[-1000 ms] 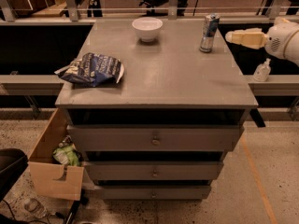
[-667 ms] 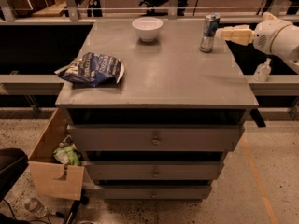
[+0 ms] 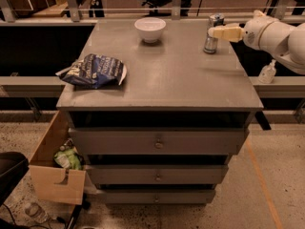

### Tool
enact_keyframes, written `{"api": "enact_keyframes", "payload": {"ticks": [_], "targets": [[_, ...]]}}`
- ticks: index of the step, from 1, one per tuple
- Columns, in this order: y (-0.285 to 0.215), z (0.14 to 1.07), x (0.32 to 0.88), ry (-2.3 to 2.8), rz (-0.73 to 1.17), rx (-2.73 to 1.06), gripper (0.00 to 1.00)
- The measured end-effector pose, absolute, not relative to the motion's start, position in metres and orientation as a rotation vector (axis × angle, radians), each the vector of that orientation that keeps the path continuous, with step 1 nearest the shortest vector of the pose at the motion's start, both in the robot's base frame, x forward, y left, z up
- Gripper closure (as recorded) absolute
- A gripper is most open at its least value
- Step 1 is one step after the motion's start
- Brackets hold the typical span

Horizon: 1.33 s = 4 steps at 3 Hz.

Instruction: Move redbull can near blue chip bag

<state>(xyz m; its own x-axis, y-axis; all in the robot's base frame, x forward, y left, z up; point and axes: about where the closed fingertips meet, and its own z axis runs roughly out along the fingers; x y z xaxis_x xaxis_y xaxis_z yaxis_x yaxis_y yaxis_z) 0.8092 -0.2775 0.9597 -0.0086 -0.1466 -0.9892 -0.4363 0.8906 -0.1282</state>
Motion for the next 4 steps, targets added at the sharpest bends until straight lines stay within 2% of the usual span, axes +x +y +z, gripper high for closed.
{"api": "enact_keyframes", "payload": {"ticks": [2,3,4], "targets": [[-0.259,0.947,0.851,1.581,0.317,-0.451,0.00],[-0.250,0.942,0.862,1.577,0.341,-0.443,0.17],[-0.240,0.934,0.871,1.581,0.371,-0.433,0.40]]}}
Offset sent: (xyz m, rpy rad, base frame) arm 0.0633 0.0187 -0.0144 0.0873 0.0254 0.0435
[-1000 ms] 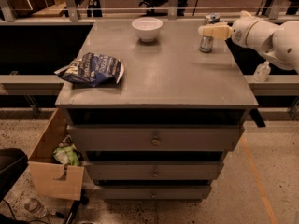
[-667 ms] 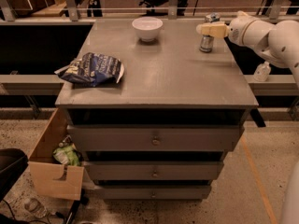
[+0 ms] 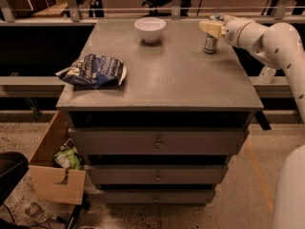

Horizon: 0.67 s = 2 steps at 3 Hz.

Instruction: Move redbull can near blue chip bag

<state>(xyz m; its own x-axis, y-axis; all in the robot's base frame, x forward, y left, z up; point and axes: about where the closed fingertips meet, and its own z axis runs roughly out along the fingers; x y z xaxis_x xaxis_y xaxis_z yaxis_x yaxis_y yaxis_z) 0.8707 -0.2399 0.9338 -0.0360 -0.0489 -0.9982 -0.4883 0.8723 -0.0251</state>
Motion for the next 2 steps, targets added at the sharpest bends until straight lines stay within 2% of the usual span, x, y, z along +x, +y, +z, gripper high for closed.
{"api": "enact_keyframes", "payload": {"ticks": [2], "targets": [[-0.2333,0.9315,0.8727,1.582,0.380,-0.437,0.88]]}}
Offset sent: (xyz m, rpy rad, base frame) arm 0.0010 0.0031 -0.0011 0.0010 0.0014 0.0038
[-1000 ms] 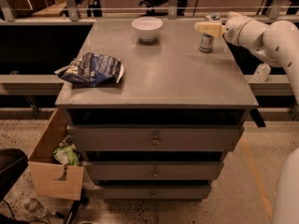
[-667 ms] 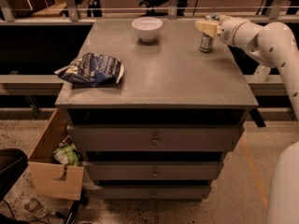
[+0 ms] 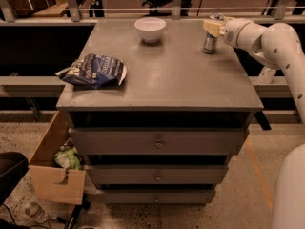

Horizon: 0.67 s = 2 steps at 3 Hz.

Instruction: Move redbull can near blue chip bag

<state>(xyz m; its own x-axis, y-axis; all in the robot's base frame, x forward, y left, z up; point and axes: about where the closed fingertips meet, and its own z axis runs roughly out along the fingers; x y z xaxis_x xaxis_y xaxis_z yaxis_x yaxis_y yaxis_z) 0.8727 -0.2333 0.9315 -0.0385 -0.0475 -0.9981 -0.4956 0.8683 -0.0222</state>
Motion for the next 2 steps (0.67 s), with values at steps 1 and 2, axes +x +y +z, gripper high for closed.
{"api": "enact_keyframes", "payload": {"ticks": [1,2], "targets": [[-0.2303,0.9305,0.8735,1.582,0.384,-0.440,1.00],[-0.2266,0.9393,0.8728,1.573,0.367,-0.457,1.00]]}}
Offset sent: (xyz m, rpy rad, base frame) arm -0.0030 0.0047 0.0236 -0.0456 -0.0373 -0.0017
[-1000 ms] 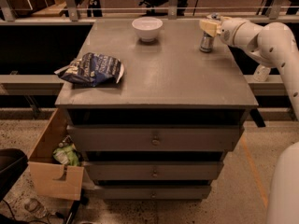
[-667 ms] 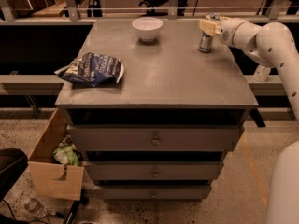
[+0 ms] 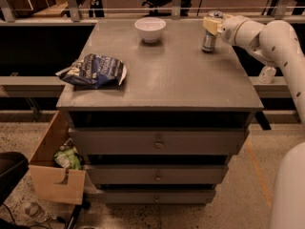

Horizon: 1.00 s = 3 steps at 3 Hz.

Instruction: Move redbull can near blue chip bag

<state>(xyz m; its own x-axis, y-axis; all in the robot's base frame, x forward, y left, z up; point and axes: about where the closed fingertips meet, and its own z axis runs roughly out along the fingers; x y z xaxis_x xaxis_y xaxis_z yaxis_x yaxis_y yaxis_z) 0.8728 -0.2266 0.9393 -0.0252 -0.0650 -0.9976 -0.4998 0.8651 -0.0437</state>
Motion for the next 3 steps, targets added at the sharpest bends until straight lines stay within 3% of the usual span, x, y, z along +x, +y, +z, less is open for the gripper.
{"api": "enact_keyframes", "payload": {"ticks": [3], "targets": [[-0.176,1.029,0.782,1.463,0.387,-0.582,1.00]]}}
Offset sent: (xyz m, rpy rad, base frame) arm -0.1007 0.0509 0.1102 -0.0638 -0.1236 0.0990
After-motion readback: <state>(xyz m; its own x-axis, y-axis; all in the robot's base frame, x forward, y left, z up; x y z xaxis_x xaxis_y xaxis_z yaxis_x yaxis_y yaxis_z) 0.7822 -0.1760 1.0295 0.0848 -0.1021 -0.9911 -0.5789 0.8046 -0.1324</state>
